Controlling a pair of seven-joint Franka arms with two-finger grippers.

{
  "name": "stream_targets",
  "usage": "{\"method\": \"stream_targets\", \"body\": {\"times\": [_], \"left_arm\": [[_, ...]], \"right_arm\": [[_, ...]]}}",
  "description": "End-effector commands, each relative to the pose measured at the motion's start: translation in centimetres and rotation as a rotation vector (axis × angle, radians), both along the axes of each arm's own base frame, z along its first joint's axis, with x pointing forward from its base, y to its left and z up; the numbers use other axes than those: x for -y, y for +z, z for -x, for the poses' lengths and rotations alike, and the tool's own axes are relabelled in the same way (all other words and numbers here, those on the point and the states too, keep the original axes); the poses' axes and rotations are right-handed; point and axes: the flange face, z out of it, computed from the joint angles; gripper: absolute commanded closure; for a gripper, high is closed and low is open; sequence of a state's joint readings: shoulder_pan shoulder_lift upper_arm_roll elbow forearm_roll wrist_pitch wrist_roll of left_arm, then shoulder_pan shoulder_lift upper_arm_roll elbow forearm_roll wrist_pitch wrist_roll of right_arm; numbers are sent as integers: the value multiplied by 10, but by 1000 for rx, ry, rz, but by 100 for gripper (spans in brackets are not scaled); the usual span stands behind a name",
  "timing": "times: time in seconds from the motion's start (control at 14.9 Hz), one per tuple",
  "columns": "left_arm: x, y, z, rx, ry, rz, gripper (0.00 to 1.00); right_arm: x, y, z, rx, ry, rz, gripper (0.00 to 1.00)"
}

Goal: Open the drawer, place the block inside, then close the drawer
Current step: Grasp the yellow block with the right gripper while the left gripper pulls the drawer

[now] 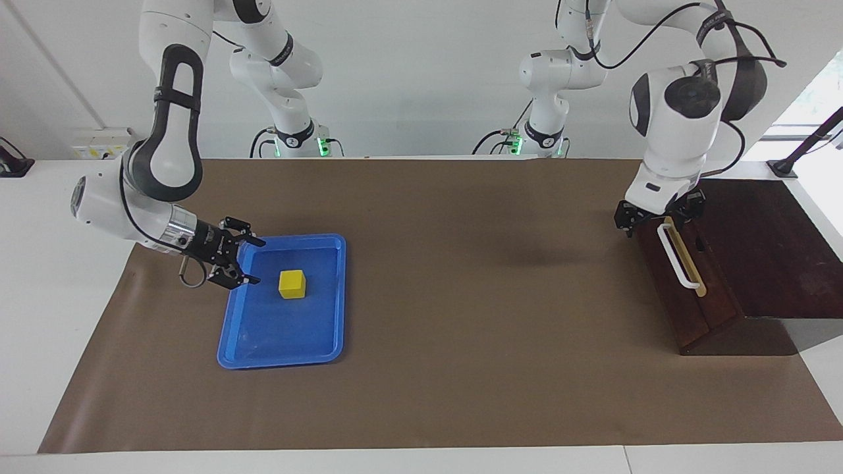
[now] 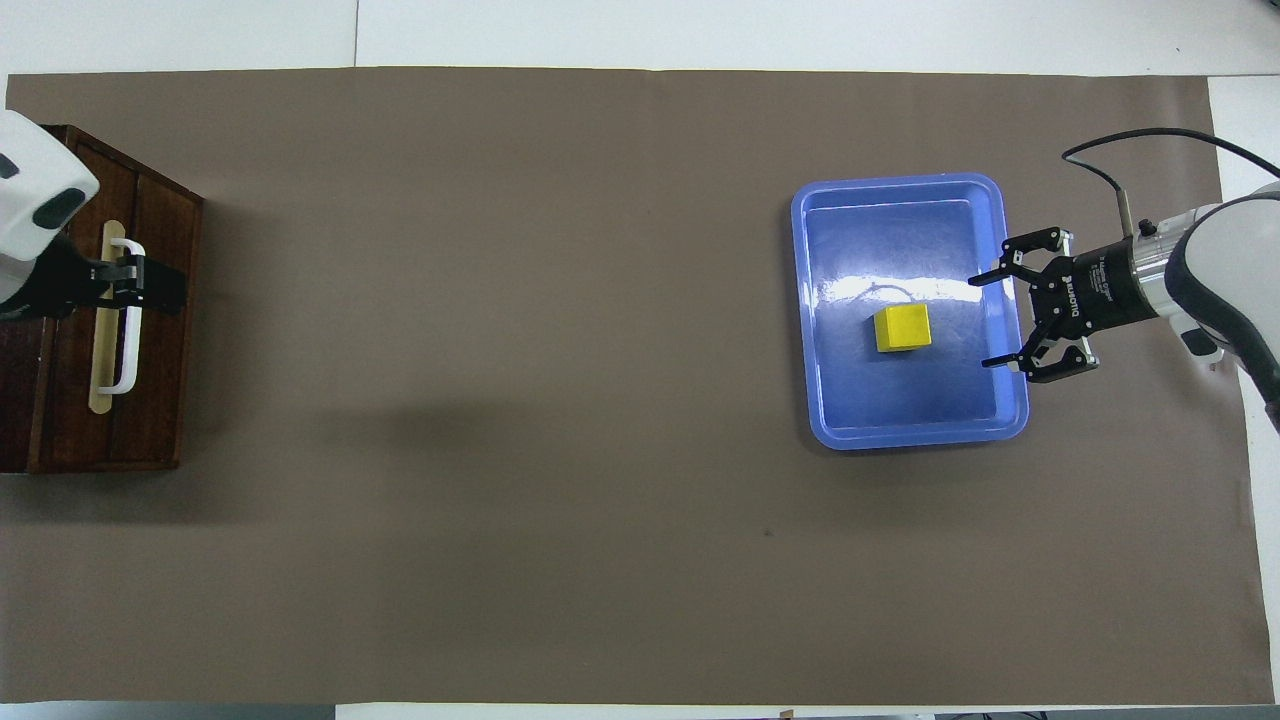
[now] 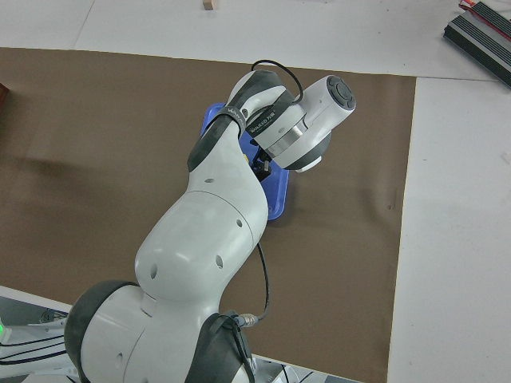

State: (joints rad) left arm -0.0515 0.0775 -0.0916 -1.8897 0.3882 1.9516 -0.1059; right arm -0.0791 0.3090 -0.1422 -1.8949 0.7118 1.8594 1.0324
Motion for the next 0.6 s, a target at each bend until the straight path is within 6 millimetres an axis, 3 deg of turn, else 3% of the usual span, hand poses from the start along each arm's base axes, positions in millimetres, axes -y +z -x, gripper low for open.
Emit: {"method": "stream_targets", "body": {"times": [0.0, 0.13, 0.34, 0.54], "left_arm": [[-11, -44, 5, 24, -42, -16, 0], [-20, -55, 9, 40, -49, -12, 0], [-35, -58, 5, 33, -113, -70, 0], [-49, -58, 2, 52, -107, -63, 0]], "right_arm": [[1, -14, -4, 30, -30, -23, 1], [-2, -25, -4, 45, -79, -30, 1], [-17, -44, 8, 64, -87, -33, 1], [-18, -50, 12, 77, -81, -25, 1]]}}
